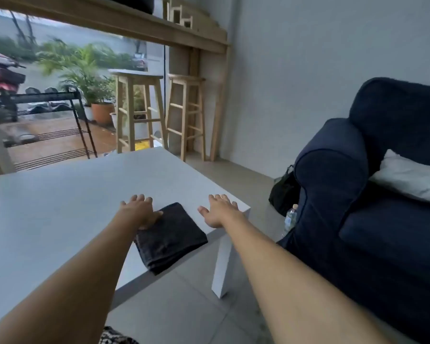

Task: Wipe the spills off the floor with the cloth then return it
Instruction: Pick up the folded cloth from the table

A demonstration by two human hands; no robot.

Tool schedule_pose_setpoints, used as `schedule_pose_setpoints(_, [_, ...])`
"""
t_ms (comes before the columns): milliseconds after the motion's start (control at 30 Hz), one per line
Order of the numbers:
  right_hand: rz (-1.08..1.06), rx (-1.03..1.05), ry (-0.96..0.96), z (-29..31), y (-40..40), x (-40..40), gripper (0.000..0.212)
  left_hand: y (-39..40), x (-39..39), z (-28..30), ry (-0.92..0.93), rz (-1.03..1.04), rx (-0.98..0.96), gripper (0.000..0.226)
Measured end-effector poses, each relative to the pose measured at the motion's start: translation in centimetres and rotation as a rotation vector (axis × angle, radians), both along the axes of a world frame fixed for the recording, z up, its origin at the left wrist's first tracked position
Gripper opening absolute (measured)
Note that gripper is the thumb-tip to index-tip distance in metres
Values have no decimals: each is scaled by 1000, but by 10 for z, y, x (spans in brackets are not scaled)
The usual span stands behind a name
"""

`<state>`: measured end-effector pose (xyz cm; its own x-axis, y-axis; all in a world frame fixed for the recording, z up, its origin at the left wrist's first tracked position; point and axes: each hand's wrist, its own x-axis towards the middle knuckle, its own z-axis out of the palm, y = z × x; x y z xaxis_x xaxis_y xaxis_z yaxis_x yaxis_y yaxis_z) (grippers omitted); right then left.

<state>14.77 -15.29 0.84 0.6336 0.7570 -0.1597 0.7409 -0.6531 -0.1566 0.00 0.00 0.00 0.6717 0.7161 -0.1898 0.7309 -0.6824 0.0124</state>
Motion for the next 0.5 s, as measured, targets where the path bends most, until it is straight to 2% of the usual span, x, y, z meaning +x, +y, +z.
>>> schedule_pose_setpoints(233, [73, 2, 44, -20, 32, -36, 59, 12, -17, -12, -10, -24, -101, 60])
schedule_pose_setpoints(500, [-26, 337, 159, -21, 44, -54, 33, 16, -12, 10, 39, -70, -101, 45])
